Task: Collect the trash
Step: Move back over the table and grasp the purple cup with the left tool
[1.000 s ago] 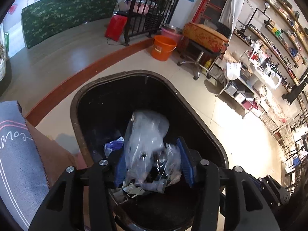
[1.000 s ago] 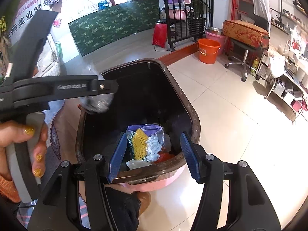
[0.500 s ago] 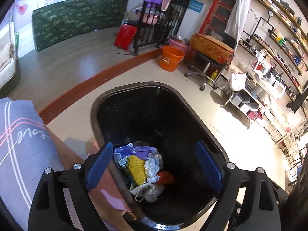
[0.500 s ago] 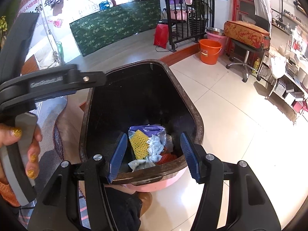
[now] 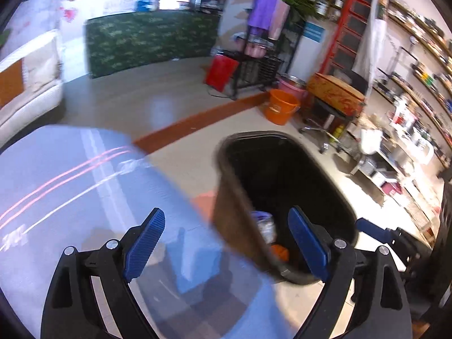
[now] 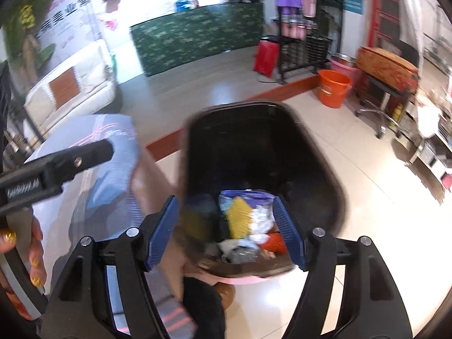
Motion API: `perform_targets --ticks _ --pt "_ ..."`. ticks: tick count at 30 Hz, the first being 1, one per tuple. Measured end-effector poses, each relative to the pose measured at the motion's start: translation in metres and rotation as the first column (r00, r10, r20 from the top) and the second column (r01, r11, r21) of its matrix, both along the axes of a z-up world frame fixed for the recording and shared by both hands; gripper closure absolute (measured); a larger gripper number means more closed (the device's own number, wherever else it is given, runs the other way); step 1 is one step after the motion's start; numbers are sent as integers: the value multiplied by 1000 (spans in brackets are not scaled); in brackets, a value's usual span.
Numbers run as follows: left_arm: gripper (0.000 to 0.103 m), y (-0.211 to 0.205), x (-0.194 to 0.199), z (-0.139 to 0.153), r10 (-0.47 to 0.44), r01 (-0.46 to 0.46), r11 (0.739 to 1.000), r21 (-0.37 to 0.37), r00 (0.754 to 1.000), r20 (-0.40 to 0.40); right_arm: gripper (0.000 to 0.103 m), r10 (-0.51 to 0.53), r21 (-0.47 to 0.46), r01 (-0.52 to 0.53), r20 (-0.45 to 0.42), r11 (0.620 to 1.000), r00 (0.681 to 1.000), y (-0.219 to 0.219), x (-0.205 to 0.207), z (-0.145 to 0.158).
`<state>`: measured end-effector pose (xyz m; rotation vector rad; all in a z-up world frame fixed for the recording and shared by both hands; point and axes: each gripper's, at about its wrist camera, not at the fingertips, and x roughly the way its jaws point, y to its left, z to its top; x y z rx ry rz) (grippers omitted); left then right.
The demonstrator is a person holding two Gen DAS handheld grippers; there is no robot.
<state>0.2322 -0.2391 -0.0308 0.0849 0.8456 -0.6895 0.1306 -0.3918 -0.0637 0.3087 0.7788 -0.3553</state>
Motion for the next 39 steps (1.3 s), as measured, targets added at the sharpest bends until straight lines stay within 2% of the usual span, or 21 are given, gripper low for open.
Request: perform_targets --ticks 4,7,12,17,21,25,26,28,31,34,37,39 --pt "14 58 5 2 116 -116 993 -18 993 -9 32 96 2 -96 0 995 995 34 25 4" --pt "14 101 4 6 203 -203 979 5 979 16 32 190 8 -190 1 982 982 68 46 10" --pt "13 180 0 10 347 -356 930 87 932 107 31 335 39 -335 7 941 942 126 75 18" --pt "7 268 1 18 507 -531 836 135 843 178 31 470 83 -470 13 879 882 188 100 22" --pt "6 342 8 19 632 -664 730 160 746 209 31 550 108 -548 6 830 835 235 115 21" --pt "6 403 16 8 703 -729 666 158 685 193 31 602 115 -597 -13 794 798 272 128 20" --pt "6 411 20 6 712 -737 656 166 676 189 31 610 117 -604 -17 788 792 279 127 19" --pt "6 428 28 2 718 -741 651 165 672 184 31 622 117 -616 -26 779 782 292 133 18" --pt "6 437 44 -8 709 -736 650 192 677 198 31 638 112 -630 -46 768 769 307 138 19" --pt "6 442 66 -20 687 -714 663 225 699 199 31 650 106 -643 -62 759 757 320 148 20" --pt "7 452 73 -27 682 -709 668 228 705 192 31 659 93 -653 -76 752 748 332 158 21" --pt "12 454 77 -30 674 -698 680 225 716 184 31 670 87 -665 -82 742 738 342 166 21"
